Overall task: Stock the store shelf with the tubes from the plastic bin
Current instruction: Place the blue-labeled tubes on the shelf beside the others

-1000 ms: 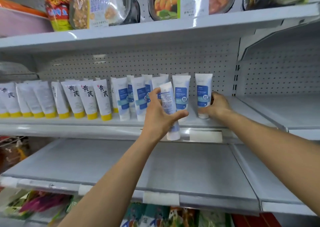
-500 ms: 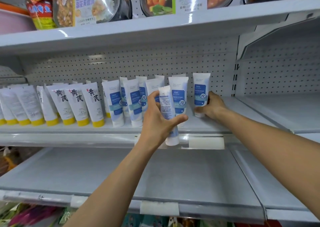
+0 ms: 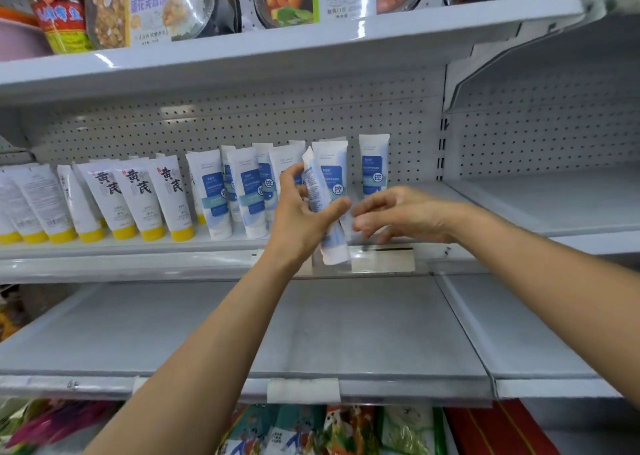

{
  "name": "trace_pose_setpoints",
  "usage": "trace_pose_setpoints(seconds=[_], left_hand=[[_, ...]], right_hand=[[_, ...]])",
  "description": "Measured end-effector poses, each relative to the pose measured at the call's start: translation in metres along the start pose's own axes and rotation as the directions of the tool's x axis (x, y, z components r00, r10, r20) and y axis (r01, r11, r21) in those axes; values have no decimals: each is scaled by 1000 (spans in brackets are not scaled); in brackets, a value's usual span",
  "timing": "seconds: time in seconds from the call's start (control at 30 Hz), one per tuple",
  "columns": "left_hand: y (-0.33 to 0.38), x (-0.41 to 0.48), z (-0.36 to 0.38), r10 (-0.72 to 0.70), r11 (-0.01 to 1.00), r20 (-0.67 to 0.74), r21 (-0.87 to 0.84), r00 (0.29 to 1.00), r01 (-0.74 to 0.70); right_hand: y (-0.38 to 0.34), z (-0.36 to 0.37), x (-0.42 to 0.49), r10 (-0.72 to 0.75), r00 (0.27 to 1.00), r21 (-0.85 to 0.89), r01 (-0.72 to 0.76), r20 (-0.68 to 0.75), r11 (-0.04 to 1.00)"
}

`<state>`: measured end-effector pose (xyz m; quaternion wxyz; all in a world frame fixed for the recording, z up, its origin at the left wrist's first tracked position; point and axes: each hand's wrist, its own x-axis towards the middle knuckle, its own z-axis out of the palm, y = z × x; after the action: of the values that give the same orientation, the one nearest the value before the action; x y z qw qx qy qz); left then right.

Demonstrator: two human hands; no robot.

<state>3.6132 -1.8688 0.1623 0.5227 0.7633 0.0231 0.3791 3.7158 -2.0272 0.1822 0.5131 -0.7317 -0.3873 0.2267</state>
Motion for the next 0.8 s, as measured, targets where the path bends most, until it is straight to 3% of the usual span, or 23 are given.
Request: trace_pose_setpoints(seconds=[0.1, 0.27, 0.4, 0.5, 0.63, 0.8], left_hand=[[8, -3, 10, 23, 998, -7, -51, 1000, -23], [12, -8, 16, 9, 995, -12, -99, 1000, -11], [17, -13, 13, 9, 996, 60, -89, 998, -4], [16, -17, 5, 56, 989, 82, 130, 995, -67], [3, -19, -4, 137, 878, 123, 445, 983, -178], [-11, -18, -8, 119, 762, 160, 619, 980, -193]], right_hand=[[-2, 18, -4, 3, 998, -25, -1, 67, 1000], [-3, 29, -12, -52, 998, -19, 52, 21, 998], [-1, 27, -15, -54, 997, -76, 50, -53, 996], [-1, 20, -16, -49, 981, -95, 31, -187, 995], [-1, 11, -8, -96, 916, -146, 41, -388, 988], [9, 5, 8, -79, 865, -189, -19, -496, 982]])
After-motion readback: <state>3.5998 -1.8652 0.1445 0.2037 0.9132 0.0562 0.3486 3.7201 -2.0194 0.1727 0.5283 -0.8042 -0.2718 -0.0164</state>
